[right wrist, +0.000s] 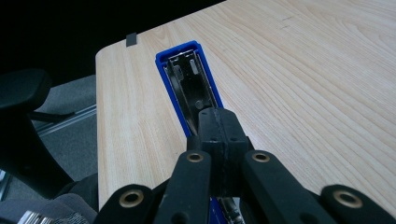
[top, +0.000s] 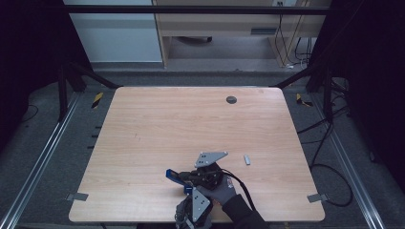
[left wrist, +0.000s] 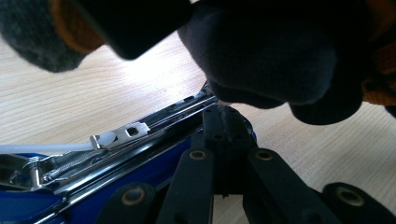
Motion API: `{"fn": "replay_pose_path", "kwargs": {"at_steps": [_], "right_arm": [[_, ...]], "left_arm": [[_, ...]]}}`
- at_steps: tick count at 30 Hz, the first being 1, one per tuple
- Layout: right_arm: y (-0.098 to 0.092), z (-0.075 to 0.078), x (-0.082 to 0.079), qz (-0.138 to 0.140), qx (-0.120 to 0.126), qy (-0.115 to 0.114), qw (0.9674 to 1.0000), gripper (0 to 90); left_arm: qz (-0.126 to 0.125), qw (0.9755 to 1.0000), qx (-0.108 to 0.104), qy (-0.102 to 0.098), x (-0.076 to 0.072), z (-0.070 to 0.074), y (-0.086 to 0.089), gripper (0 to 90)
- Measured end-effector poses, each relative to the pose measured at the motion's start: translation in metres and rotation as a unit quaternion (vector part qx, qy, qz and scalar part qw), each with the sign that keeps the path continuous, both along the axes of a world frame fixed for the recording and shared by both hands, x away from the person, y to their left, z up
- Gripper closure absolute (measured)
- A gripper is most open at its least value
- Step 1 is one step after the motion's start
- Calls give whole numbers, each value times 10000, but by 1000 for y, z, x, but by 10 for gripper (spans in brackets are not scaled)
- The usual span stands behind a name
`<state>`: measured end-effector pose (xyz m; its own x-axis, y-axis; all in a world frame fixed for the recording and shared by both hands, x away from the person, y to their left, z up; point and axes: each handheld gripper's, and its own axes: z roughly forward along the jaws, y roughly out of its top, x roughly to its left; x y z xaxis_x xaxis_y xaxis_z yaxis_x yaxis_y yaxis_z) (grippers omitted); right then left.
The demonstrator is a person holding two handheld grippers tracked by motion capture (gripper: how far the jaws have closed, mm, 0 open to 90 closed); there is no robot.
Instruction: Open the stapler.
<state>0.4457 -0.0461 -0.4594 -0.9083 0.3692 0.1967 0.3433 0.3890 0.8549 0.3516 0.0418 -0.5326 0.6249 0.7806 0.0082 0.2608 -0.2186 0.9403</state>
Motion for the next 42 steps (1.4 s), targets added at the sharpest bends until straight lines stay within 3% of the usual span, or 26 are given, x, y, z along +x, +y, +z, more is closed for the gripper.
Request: {"fn": "replay_pose_path", "kwargs": {"at_steps": [23,29,33,42], "right_arm": [[21,-9,8,63,-425,248,9988,900],[26,-13,9,65,-623,268,9977,900],[30,-16,8,77,-919,255,9954,900],[28,-18,9,78,-852,347,9957,900]], "left_arm": [[46,10000,-52,2,0,-1,1,900],[40,10000,-32,-2,0,-1,1,900],[35,10000,-42,18,0,0,2,900],[35,10000,-50,23,0,0,2,900]]}}
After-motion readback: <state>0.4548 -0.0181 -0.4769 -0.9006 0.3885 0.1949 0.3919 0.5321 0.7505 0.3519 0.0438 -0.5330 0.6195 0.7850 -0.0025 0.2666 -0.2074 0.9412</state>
